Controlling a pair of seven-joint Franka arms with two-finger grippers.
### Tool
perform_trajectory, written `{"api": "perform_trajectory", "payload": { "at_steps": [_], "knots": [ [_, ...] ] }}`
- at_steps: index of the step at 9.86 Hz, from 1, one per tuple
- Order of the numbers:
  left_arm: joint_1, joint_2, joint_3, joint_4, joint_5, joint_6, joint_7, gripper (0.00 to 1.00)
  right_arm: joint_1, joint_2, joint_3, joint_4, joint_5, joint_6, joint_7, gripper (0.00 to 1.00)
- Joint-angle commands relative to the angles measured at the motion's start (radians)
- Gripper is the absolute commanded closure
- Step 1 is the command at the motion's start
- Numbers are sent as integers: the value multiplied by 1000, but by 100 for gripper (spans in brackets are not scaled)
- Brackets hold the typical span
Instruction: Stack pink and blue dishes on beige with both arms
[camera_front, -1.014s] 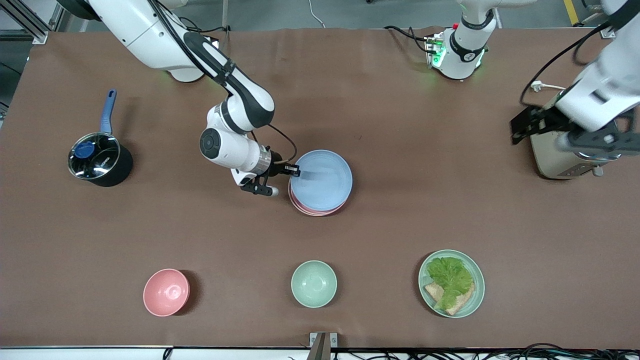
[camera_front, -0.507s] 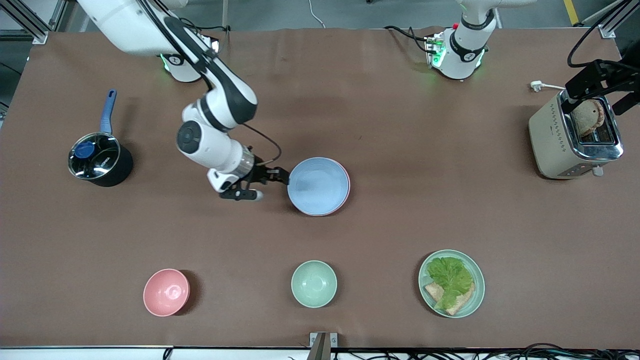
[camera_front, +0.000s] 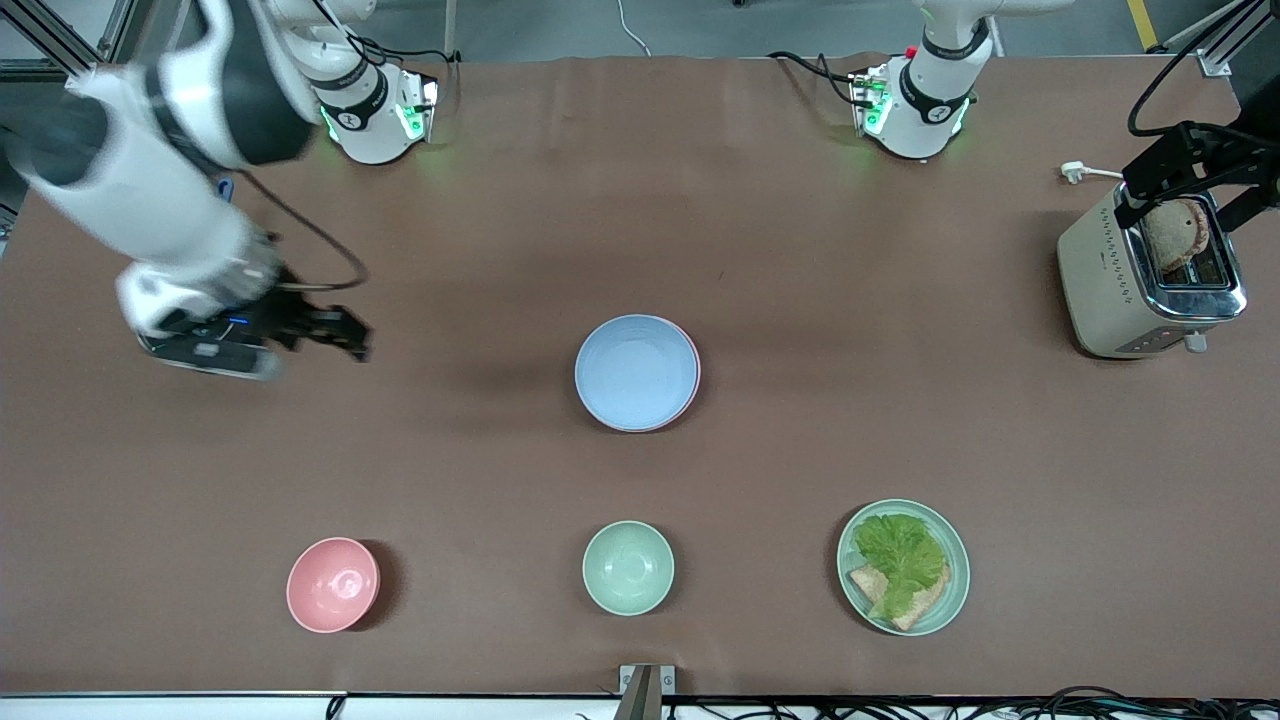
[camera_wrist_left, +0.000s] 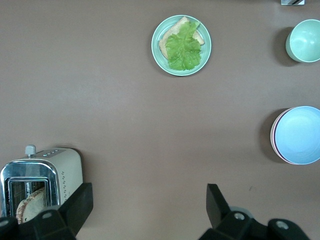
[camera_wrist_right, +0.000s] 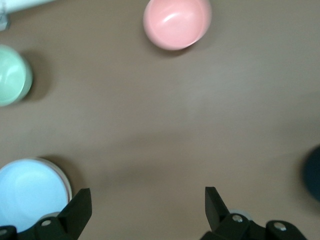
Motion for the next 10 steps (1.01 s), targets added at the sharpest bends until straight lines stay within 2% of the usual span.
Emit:
{"api": "perform_trajectory", "payload": {
  "at_steps": [1, 2, 4, 7, 10],
  "knots": [
    [-6, -5, -9, -51, 25, -11, -16, 0, 6, -34, -104, 77, -17, -107, -116, 0],
    [-6, -7, -16, -51, 23, -13, -16, 0, 6, -39, -153, 131, -17, -198, -191, 0],
    [-4, -8, -16, -51, 18, -29, -15, 0, 3, -39, -205, 261, -2, -403, -297, 0],
    [-4, -8, -13, -51, 23, -36, -7, 0, -6, -28, -267, 345, -17, -447, -434, 0],
    [-4, -8, -13, -51, 23, -36, -6, 0, -31, -31, -268, 328, -5, -469, -431, 0]
  ]
}}
